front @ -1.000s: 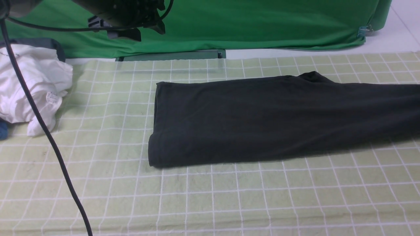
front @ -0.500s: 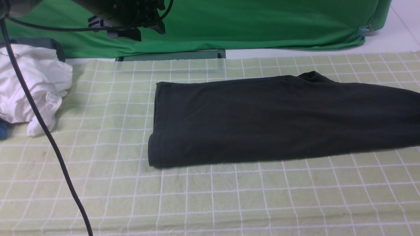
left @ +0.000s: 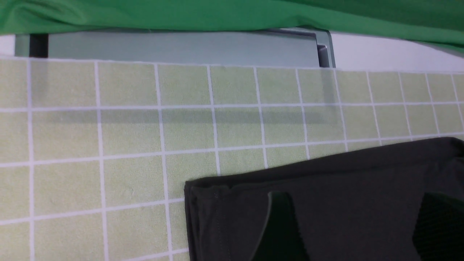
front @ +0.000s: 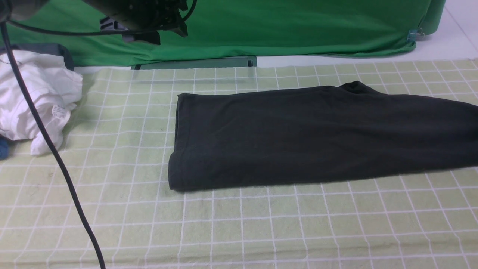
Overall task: Fold a long-sleeved shirt over a green coffee tablecloth.
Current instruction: 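Pull the folded dark garment lengthwise by its ends to straighten it flat on the table, then fold the right end of the dark garment over onto its left end with the right gripper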
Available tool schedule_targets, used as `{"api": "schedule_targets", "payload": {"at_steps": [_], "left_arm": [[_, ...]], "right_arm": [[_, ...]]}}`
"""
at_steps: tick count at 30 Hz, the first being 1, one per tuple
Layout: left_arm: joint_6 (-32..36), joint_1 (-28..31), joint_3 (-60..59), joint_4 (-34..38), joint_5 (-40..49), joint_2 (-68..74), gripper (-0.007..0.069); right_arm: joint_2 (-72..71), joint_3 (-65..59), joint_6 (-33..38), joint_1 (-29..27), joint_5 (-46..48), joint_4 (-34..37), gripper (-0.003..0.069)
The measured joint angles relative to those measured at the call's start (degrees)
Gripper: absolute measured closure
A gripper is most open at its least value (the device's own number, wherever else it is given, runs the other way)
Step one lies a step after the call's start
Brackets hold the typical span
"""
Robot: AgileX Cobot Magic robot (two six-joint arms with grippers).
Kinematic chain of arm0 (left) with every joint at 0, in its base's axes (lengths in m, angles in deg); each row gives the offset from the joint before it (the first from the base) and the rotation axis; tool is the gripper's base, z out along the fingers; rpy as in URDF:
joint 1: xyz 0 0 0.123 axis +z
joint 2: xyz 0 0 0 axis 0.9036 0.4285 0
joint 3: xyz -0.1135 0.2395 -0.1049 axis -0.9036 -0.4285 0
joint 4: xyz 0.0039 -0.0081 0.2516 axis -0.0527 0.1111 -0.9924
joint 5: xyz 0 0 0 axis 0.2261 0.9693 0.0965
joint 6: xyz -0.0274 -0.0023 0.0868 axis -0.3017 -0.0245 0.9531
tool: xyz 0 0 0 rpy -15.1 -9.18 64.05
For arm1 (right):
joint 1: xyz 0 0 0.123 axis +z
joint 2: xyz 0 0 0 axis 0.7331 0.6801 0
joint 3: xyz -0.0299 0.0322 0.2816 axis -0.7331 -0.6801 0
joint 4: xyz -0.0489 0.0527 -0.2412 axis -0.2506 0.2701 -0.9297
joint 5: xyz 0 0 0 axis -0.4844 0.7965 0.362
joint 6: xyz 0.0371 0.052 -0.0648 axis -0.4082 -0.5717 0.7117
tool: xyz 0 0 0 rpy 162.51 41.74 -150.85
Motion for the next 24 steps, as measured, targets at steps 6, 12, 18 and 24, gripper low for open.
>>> {"api": "schedule_targets", "payload": {"at_steps": [6,12,18,24], "left_arm": [[0.0,0.0,0.0,0.2,2.53,1.52,0.0152],[-0.47,0.0,-0.18,-0.09,6.69,1.6,0.0152],[-0.47,0.0,-0.19,-1.33,12.28,-1.31,0.0152],[-0.47,0.0,-0.5,-4.43,19.65,-4.64,0.0153]], "right_arm": [[1.14,0.0,0.68,0.0,-0.05,0.58,0.0077],[1.21,0.0,2.82,0.0,0.06,5.26,0.0358],[0.86,0.0,4.04,0.0,0.3,6.95,0.0632],[-3.99,-0.82,2.16,0.0,0.63,3.14,0.0638]]}}
